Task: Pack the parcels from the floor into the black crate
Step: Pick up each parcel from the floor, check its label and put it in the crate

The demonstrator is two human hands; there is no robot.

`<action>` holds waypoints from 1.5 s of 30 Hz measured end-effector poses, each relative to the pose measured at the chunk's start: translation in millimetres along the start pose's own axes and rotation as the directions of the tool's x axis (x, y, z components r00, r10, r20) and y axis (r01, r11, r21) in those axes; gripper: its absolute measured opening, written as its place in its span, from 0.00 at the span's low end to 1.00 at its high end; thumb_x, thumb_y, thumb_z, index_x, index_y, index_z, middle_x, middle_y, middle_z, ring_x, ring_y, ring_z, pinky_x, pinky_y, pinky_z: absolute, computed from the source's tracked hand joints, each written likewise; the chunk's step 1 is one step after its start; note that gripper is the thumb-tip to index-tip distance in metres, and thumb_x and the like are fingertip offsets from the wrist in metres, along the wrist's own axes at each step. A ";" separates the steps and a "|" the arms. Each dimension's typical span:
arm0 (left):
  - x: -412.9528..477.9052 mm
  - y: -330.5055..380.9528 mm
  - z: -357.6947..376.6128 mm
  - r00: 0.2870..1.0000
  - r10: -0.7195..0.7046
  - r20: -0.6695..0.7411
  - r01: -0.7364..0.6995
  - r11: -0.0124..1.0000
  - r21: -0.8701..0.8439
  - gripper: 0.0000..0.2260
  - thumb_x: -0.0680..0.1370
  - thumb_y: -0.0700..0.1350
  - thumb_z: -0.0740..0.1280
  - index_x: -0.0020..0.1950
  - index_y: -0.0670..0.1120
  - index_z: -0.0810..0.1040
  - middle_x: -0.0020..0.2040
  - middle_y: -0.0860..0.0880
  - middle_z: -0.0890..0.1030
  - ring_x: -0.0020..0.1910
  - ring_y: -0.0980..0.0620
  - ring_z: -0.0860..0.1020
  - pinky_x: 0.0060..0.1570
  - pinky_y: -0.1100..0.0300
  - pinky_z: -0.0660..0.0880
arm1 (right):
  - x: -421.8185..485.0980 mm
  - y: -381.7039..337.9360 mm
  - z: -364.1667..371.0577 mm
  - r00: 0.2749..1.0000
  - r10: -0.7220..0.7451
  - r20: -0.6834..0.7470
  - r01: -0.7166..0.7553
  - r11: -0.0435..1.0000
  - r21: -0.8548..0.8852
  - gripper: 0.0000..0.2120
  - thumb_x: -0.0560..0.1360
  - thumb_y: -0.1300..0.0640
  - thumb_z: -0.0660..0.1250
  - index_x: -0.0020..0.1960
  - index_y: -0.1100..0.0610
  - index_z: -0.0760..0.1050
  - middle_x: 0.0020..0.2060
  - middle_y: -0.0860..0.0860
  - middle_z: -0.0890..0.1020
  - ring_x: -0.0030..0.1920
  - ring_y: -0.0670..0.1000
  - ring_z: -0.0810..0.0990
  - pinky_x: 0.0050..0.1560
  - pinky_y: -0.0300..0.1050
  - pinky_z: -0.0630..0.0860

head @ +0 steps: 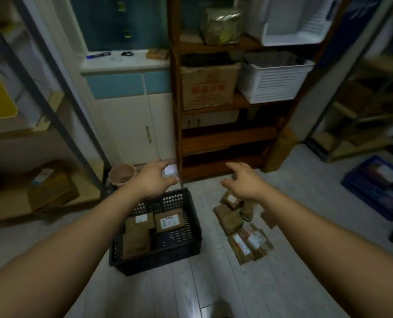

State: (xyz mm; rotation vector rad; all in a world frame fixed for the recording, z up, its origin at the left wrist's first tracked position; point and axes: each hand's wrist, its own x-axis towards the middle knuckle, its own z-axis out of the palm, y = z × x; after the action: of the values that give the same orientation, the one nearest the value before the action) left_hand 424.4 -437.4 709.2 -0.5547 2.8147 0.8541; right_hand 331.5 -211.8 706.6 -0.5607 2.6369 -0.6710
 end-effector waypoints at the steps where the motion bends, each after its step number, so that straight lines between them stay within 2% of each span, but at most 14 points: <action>1: -4.9 18.4 2.3 0.999 0.026 0.021 -0.026 1.000 -0.014 0.31 0.77 0.56 0.64 0.76 0.51 0.57 0.78 0.46 0.53 0.76 0.46 0.54 0.73 0.51 0.53 | -11.7 12.6 -13.3 0.999 0.024 -0.035 -0.024 1.000 -0.002 0.32 0.76 0.44 0.63 0.76 0.50 0.57 0.75 0.52 0.59 0.72 0.54 0.64 0.70 0.47 0.63; 6: -17.0 116.0 31.3 0.992 0.116 0.056 -0.111 0.991 -0.079 0.31 0.76 0.57 0.64 0.76 0.52 0.56 0.78 0.48 0.52 0.77 0.47 0.51 0.74 0.49 0.52 | -63.2 90.8 -73.0 0.983 0.126 -0.132 -0.129 0.991 -0.017 0.31 0.77 0.44 0.62 0.76 0.50 0.57 0.75 0.53 0.59 0.72 0.54 0.63 0.69 0.47 0.63; 13: -16.9 278.1 122.3 0.964 0.226 0.138 -0.208 0.969 -0.137 0.30 0.76 0.55 0.65 0.76 0.54 0.57 0.78 0.49 0.51 0.77 0.47 0.51 0.74 0.50 0.54 | -129.4 239.4 -167.3 0.952 0.225 -0.207 -0.223 0.974 0.032 0.30 0.77 0.44 0.62 0.76 0.51 0.58 0.75 0.54 0.60 0.73 0.55 0.63 0.69 0.47 0.62; 20: -7.5 387.5 208.7 0.954 0.217 0.205 -0.172 0.961 -0.214 0.29 0.78 0.53 0.64 0.76 0.51 0.58 0.78 0.48 0.50 0.74 0.46 0.61 0.69 0.55 0.62 | -163.3 360.6 -235.9 0.941 0.287 -0.179 -0.288 0.957 0.023 0.29 0.78 0.45 0.62 0.76 0.51 0.59 0.75 0.54 0.61 0.73 0.55 0.62 0.70 0.49 0.61; 27: 53.8 415.6 237.8 0.970 0.171 0.170 -0.132 0.967 -0.218 0.28 0.77 0.53 0.65 0.75 0.54 0.59 0.78 0.49 0.52 0.76 0.45 0.55 0.72 0.49 0.57 | -104.9 418.6 -262.7 0.959 0.262 -0.105 -0.262 0.965 0.015 0.30 0.77 0.45 0.63 0.76 0.51 0.59 0.75 0.54 0.60 0.73 0.55 0.62 0.69 0.49 0.62; 33: 157.0 421.8 261.1 0.978 0.115 0.175 -0.075 0.972 -0.221 0.29 0.77 0.53 0.65 0.75 0.53 0.58 0.78 0.50 0.51 0.76 0.46 0.52 0.73 0.49 0.54 | -12.4 460.7 -285.9 0.970 0.242 -0.025 -0.243 0.967 -0.069 0.30 0.78 0.45 0.62 0.76 0.51 0.58 0.75 0.53 0.59 0.73 0.54 0.61 0.70 0.46 0.60; 40: 260.9 445.7 273.8 0.981 -0.007 0.196 0.063 0.957 -0.282 0.30 0.77 0.52 0.65 0.76 0.52 0.57 0.78 0.48 0.52 0.75 0.44 0.55 0.71 0.48 0.59 | 86.6 514.4 -325.4 0.961 0.264 0.078 -0.253 0.958 -0.132 0.30 0.78 0.44 0.61 0.76 0.53 0.57 0.75 0.53 0.60 0.73 0.53 0.61 0.70 0.44 0.59; 45: 295.0 445.6 298.6 0.975 -0.104 0.196 0.158 0.946 -0.283 0.31 0.77 0.52 0.66 0.76 0.49 0.56 0.77 0.47 0.55 0.75 0.45 0.58 0.70 0.53 0.58 | 162.5 537.2 -326.3 0.961 0.208 0.180 -0.179 0.970 -0.167 0.30 0.78 0.45 0.62 0.76 0.53 0.57 0.75 0.54 0.60 0.73 0.53 0.62 0.69 0.43 0.60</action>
State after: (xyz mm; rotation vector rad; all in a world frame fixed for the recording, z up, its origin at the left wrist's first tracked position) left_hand -10.4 -16.8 615.8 -0.6608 2.4724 1.2421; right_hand -101.4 269.6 658.4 -0.3793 2.5251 -0.3420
